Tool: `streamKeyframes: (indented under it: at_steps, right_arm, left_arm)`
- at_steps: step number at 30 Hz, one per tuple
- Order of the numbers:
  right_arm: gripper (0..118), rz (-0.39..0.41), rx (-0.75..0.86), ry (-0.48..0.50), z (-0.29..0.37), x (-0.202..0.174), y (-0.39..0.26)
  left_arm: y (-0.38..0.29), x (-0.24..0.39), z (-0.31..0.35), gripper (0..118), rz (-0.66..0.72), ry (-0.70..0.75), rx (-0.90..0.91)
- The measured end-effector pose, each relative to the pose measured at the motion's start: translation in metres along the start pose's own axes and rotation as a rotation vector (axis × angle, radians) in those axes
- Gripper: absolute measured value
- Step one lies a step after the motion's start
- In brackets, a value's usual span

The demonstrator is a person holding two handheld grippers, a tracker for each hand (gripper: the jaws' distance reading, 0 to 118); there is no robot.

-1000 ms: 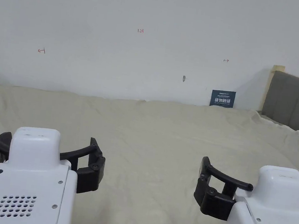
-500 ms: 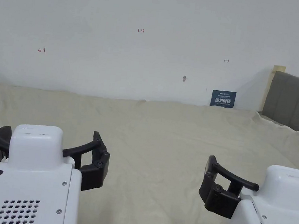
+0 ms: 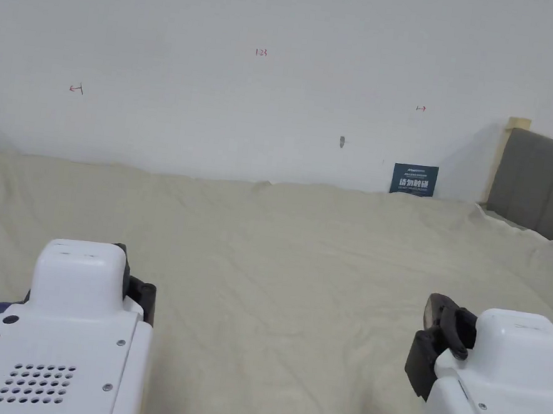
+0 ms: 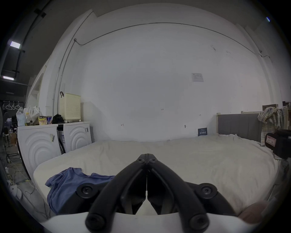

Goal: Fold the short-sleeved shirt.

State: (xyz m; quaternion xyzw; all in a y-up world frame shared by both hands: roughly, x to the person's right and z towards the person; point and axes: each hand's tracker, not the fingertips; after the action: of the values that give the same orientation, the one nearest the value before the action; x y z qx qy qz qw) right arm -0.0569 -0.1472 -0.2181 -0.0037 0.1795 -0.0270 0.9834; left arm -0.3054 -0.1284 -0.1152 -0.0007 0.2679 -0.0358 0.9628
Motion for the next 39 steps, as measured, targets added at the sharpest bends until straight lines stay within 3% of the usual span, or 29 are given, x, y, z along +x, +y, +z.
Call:
streamKeyframes:
  at_steps: [5,9,12,17,20,23,28,33,39]
  right_arm:
    - [0,-0.008,-0.020,-0.011,-0.008,0.003,0.002]
    - [0,-0.022,-0.012,0.039,-0.020,-0.021,0.008]
    - [0,-0.063,-0.031,0.164,-0.037,-0.060,0.012]
    - [0,-0.002,-0.064,0.360,-0.049,-0.127,0.009]
    - [0,-0.004,-0.073,0.411,-0.047,-0.146,0.006]
    - [0,0.004,-0.091,0.453,-0.046,-0.152,0.003]
    - [0,0.016,-0.135,0.515,-0.049,-0.143,-0.003]
    - [0,0.094,-0.219,0.504,-0.062,-0.134,-0.016]
    - [0,0.115,-0.338,0.465,-0.085,-0.130,-0.039]
  left_arm:
    - [0.003,-0.001,0.000,0,-0.046,0.006,-0.003]
    - [0.008,-0.034,0.012,0,-0.084,0.089,-0.003]
    - [0.013,-0.081,0.034,0,-0.107,0.240,-0.001]
    - [0.013,-0.142,0.068,0,-0.105,0.431,-0.024]
    - [0.005,-0.158,0.075,0,-0.117,0.493,-0.052]
    - [0.002,-0.180,0.071,0,-0.061,0.317,-0.126]
    - [0.011,-0.212,-0.008,0,-0.107,0.270,-0.425]
    - [-0.029,-0.283,-0.134,0,0.113,0.032,-0.873]
    - [-0.113,-0.319,-0.240,0,0.078,0.059,-1.188]
